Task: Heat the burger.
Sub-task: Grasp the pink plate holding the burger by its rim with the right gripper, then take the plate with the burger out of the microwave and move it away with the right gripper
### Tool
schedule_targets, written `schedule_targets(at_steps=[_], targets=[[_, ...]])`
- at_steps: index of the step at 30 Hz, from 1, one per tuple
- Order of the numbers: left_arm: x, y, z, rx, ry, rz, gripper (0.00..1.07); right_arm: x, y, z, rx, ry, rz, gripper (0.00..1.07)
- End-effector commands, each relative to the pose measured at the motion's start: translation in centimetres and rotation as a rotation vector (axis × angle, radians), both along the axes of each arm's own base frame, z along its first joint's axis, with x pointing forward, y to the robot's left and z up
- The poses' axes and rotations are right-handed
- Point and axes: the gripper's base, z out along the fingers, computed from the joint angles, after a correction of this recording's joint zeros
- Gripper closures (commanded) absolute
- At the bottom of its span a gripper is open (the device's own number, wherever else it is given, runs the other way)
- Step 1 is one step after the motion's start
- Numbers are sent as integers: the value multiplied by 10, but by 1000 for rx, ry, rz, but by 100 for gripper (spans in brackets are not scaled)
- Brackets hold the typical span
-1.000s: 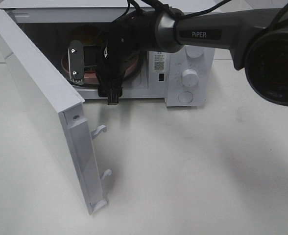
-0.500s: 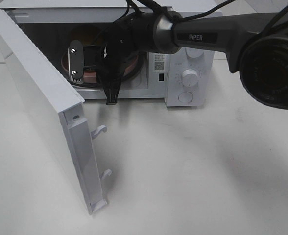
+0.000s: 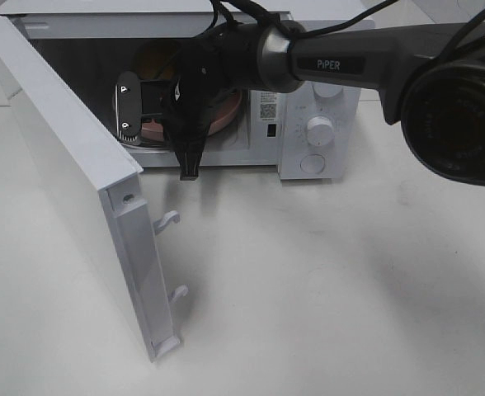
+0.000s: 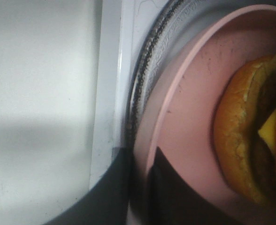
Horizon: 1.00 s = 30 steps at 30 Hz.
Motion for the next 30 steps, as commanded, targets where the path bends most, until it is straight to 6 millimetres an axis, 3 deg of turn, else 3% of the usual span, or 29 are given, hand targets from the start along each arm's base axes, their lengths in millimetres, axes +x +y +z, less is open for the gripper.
schedule_targets(at_steps=[1,18,30], targets=[[-2,0,0,-7,-30,3,9,-1,-1,9,-17,-2,28,107],[-2,0,0,-7,-30,3,9,-22,-16,32,-52,-129,180,107],[-2,0,0,-7,-30,3,9,-48,-31,43,-49,-189,299,107]])
